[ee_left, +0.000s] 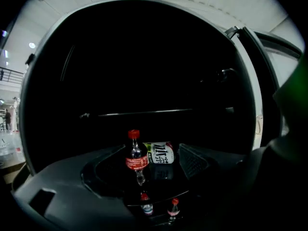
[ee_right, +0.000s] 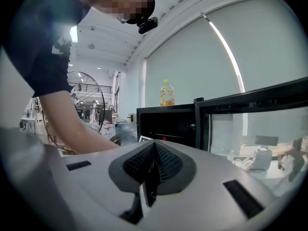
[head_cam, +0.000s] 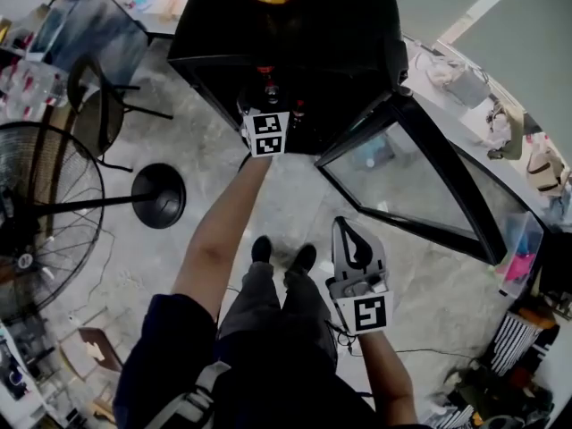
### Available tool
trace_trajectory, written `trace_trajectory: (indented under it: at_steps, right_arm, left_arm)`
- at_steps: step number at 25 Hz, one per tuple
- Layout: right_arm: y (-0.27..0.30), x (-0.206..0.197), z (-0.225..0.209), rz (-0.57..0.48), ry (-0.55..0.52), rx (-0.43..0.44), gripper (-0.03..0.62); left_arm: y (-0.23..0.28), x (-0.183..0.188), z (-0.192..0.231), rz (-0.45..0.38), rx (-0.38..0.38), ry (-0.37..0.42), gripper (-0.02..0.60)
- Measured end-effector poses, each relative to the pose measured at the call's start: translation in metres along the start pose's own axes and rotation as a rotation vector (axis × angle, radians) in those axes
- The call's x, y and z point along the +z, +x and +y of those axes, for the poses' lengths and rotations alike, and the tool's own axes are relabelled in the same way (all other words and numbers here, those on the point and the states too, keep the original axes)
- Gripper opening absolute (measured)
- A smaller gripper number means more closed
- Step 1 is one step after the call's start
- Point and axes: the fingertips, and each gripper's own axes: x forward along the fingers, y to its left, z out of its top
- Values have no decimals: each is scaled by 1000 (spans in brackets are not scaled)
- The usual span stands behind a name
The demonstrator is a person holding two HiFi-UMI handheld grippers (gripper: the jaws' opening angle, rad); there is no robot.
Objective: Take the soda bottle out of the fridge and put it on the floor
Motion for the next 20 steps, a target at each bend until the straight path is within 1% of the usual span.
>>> trace_trajectory:
  at_steps: [3,7,12,16,20]
  right_arm:
    - [9,-10,-3,10,2,-8,18]
    - [18,-21,-3,16,2,-13,18]
    - [22,-32,-4,26,24,-10,18]
    - [28,-39,-4,36,24,0,18]
    - [39,-45,-10,18,21,1,18]
  left_arm:
    - [27,-18,8,29,3,-5,342]
    - [53,-35,26,52,34,-20,347]
    - [72,-43,38,50,48,-34,350]
    - [86,-48,39,50,32,-2,351]
    - [97,-52,41,26,30,-2,353]
